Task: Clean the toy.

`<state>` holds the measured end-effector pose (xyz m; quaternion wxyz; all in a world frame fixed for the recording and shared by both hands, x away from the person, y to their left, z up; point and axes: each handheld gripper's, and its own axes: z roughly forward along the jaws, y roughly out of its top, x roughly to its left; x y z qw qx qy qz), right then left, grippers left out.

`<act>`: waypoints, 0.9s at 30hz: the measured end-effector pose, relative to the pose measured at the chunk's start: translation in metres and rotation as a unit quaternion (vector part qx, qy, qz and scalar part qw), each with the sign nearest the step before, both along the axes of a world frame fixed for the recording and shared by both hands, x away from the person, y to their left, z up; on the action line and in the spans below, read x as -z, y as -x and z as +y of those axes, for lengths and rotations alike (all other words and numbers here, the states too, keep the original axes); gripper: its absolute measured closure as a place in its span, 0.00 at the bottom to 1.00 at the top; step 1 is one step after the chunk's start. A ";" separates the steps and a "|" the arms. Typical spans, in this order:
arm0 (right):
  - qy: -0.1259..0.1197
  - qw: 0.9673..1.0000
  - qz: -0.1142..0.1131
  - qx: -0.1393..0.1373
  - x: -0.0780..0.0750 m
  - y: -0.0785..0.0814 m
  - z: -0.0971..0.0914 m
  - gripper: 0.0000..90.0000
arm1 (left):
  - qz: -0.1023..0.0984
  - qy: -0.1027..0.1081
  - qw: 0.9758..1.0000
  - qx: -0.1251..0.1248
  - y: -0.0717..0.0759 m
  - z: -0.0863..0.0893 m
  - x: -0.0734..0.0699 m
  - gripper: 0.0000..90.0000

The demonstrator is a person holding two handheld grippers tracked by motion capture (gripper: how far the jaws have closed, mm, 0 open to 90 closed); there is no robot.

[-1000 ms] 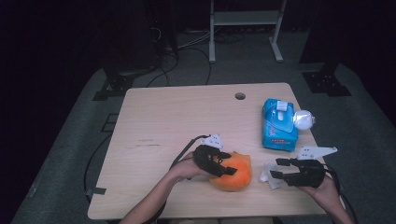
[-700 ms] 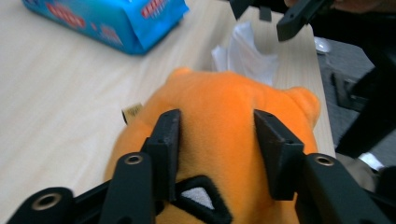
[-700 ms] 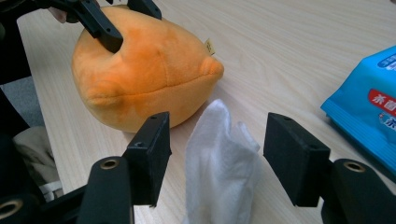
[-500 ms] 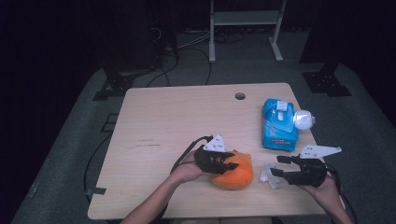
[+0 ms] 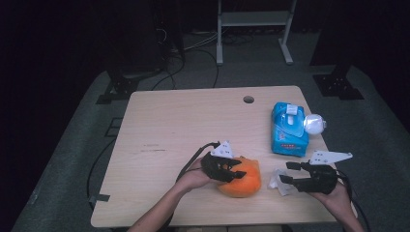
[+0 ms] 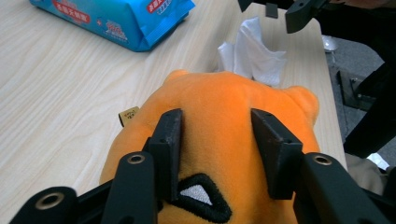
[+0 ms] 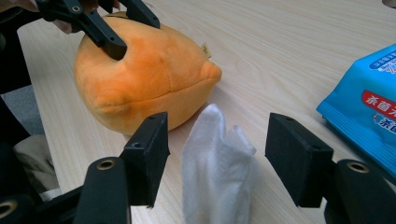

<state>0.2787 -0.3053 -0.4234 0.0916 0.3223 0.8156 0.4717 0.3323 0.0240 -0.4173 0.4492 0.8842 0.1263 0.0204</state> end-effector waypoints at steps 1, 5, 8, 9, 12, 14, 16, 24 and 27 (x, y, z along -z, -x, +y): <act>0.001 1.000 -0.001 0.000 0.000 0.000 0.000 0.43 | -0.001 -0.005 1.000 0.001 0.000 0.000 0.000 0.60; 0.001 1.000 0.001 0.001 0.000 0.002 -0.001 0.43 | 0.002 -0.007 1.000 0.005 0.000 0.000 0.000 0.55; 0.000 1.000 0.001 0.002 0.000 0.002 -0.001 0.43 | 0.013 -0.005 1.000 -0.008 0.001 0.000 0.000 0.53; 0.000 1.000 0.001 0.001 0.000 0.002 -0.001 0.43 | 0.014 -0.003 1.000 -0.012 0.002 0.000 -0.001 0.52; 0.000 1.000 0.001 0.001 0.001 0.002 -0.001 0.43 | -0.004 0.005 1.000 -0.007 0.005 0.000 0.000 0.53; 0.001 1.000 0.001 0.001 0.001 0.002 -0.001 0.43 | -0.011 0.009 1.000 -0.005 0.007 0.001 0.000 0.62; 0.000 1.000 0.001 0.001 0.001 0.002 -0.002 0.43 | -0.021 0.004 1.000 -0.012 0.008 0.001 -0.003 0.68; -0.001 1.000 -0.002 0.000 0.000 0.003 -0.001 0.43 | -0.031 0.001 0.999 -0.025 0.011 0.002 -0.014 0.82; -0.003 1.000 0.001 0.001 0.000 0.002 -0.002 0.43 | -0.033 0.008 0.999 -0.033 0.008 0.006 -0.019 0.82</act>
